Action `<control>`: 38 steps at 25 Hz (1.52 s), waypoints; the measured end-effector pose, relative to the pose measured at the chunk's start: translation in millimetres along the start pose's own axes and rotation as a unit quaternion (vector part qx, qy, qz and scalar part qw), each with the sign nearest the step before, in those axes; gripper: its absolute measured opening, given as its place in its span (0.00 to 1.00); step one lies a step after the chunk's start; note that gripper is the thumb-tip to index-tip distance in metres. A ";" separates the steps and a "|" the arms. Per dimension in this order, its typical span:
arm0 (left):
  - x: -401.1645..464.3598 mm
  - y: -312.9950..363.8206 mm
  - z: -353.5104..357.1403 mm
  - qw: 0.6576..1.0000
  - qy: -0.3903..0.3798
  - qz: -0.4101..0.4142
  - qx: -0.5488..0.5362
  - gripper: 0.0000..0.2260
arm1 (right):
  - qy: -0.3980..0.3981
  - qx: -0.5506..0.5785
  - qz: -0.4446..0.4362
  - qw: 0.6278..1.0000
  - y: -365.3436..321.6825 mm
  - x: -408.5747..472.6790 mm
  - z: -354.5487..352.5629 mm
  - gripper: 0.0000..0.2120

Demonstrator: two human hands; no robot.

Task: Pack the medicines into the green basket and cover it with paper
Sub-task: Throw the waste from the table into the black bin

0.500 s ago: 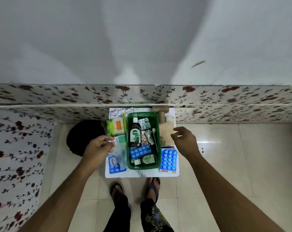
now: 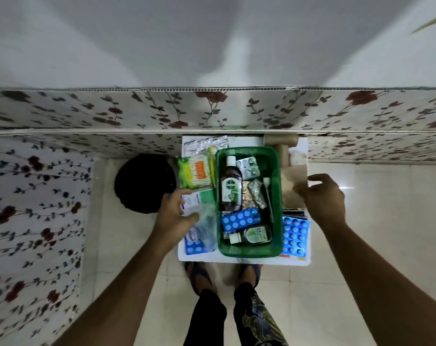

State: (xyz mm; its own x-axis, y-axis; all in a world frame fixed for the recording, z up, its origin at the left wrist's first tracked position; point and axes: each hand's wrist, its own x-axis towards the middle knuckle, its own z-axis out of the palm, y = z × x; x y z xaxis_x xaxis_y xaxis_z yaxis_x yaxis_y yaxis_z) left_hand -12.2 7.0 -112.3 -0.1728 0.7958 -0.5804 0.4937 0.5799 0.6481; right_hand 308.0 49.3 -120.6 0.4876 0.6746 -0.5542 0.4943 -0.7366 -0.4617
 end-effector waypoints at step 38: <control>266.5 -289.4 -115.8 0.964 -0.060 -0.209 -0.153 0.33 | -0.118 -0.099 -0.155 0.976 -130.1 -99.4 487.9 0.11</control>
State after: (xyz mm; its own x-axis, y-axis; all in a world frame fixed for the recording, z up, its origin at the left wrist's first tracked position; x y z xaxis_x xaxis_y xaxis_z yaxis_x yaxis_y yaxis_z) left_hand -299.8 71.5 -397.5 -0.1929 0.4662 -0.8634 0.1240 0.8844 0.4499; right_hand -155.8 54.3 -343.4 0.1247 0.8169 -0.5631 0.7324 -0.4587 -0.5032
